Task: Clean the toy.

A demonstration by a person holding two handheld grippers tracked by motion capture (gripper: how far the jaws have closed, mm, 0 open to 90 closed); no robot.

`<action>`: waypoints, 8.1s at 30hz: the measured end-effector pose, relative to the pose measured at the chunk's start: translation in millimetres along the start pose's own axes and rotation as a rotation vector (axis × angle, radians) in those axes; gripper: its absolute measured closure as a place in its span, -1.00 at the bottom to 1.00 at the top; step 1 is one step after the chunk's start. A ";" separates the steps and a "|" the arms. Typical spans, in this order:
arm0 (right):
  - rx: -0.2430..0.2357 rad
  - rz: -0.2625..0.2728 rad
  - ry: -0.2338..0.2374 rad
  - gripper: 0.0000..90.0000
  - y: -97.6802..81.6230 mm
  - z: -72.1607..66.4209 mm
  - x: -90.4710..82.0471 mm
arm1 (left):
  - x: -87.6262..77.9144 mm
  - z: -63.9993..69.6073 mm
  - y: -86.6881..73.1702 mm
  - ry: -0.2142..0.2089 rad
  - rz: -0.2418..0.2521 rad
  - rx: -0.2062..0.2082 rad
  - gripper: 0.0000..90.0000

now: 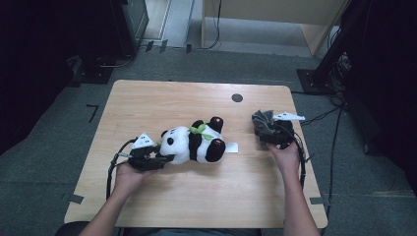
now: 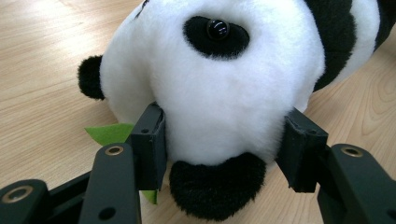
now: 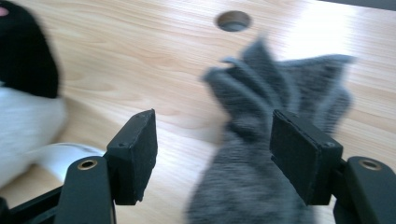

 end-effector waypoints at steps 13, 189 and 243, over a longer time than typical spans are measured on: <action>-0.005 0.038 0.166 -0.22 -7.3 -27.5 -7.4 | -0.5 -5.2 6.0 -0.022 -0.023 -0.005 -0.01; -0.191 0.121 0.412 -0.90 4.0 -142.2 14.4 | -26.1 -14.1 45.2 -0.254 0.124 -0.046 0.45; -0.104 -0.005 0.433 0.11 15.9 -151.7 -19.0 | 0.4 -8.1 24.0 -0.196 0.156 0.140 -0.92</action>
Point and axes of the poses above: each handheld gripper's, and its own axes: x roughly forward along the jaws, y roughly out of its top, z roughly to its right, the point moved 3 cm from there along x, roughly forward along the jaws, and after that the axes turned 2 degrees about -y, right-handed, at the moved point
